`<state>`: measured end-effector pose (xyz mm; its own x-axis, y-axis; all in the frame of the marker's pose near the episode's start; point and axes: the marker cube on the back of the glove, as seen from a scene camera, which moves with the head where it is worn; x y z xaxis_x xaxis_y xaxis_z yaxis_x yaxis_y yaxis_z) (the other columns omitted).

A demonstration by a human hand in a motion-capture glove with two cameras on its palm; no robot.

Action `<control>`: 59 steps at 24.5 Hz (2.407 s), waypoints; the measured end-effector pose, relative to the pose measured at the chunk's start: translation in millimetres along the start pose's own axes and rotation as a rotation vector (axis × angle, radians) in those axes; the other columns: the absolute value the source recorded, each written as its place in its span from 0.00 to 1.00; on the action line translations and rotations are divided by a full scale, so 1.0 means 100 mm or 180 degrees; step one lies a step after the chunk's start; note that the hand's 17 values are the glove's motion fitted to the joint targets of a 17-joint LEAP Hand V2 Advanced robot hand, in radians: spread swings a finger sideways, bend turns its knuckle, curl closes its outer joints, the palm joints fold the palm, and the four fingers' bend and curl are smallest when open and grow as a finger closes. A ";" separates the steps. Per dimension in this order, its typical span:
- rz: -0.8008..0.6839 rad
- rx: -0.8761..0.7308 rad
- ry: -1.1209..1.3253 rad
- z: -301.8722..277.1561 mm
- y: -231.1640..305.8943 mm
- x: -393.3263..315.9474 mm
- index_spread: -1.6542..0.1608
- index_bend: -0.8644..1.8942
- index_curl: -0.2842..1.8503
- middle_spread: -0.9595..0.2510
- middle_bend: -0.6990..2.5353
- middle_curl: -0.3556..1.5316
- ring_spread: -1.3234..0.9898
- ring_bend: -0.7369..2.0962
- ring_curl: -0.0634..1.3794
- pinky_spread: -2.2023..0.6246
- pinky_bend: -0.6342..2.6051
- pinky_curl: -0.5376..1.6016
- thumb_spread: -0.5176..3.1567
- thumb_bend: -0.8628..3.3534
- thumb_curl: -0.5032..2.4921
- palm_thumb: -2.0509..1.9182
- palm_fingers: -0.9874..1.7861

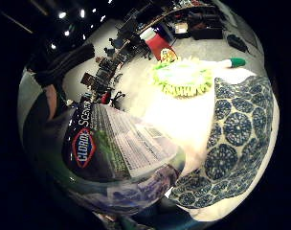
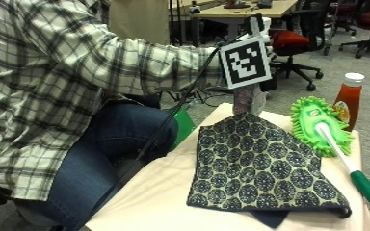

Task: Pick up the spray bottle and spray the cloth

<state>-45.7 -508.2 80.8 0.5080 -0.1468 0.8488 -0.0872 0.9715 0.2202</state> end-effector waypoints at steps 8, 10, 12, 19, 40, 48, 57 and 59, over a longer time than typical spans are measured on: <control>0.0053 -0.0205 0.0186 0.24 0.02 0.34 0.78 0.41 0.41 0.68 0.37 0.46 0.48 0.47 0.39 0.73 0.28 0.45 0.18 0.20 0.43 0.79 0.80; 0.0046 -0.0246 0.0235 0.27 0.04 0.39 0.78 0.41 0.41 0.69 0.37 0.46 0.48 0.46 0.39 0.73 0.27 0.45 0.18 0.20 0.43 0.79 0.80; 0.0031 -0.0261 0.0267 0.30 0.04 0.45 0.78 0.41 0.41 0.69 0.37 0.46 0.48 0.46 0.38 0.73 0.27 0.45 0.18 0.20 0.43 0.79 0.80; 0.0016 -0.0390 0.0183 0.43 0.14 0.56 0.78 0.40 0.41 0.70 0.36 0.46 0.48 0.46 0.38 0.73 0.27 0.45 0.19 0.20 0.43 0.79 0.79; 0.0042 -0.0533 0.0013 0.37 0.24 0.59 0.78 0.37 0.40 0.70 0.34 0.46 0.48 0.45 0.38 0.74 0.27 0.46 0.21 0.20 0.43 0.79 0.76; 0.0103 -0.0626 0.0016 0.30 0.30 0.57 0.78 0.36 0.38 0.71 0.32 0.45 0.49 0.44 0.38 0.77 0.25 0.45 0.26 0.20 0.41 0.78 0.70; 0.0097 -0.0550 0.0418 0.14 0.37 0.53 0.73 0.33 0.32 0.70 0.29 0.42 0.53 0.41 0.37 0.82 0.25 0.45 0.33 0.19 0.39 0.75 0.45; 0.0085 -0.0606 0.0541 0.05 0.44 0.47 0.73 0.34 0.31 0.70 0.28 0.42 0.54 0.39 0.35 0.83 0.25 0.45 0.34 0.19 0.39 0.74 0.41</control>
<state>-30.1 -472.8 132.6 0.6458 -0.1030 0.7565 0.0522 0.9945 0.0908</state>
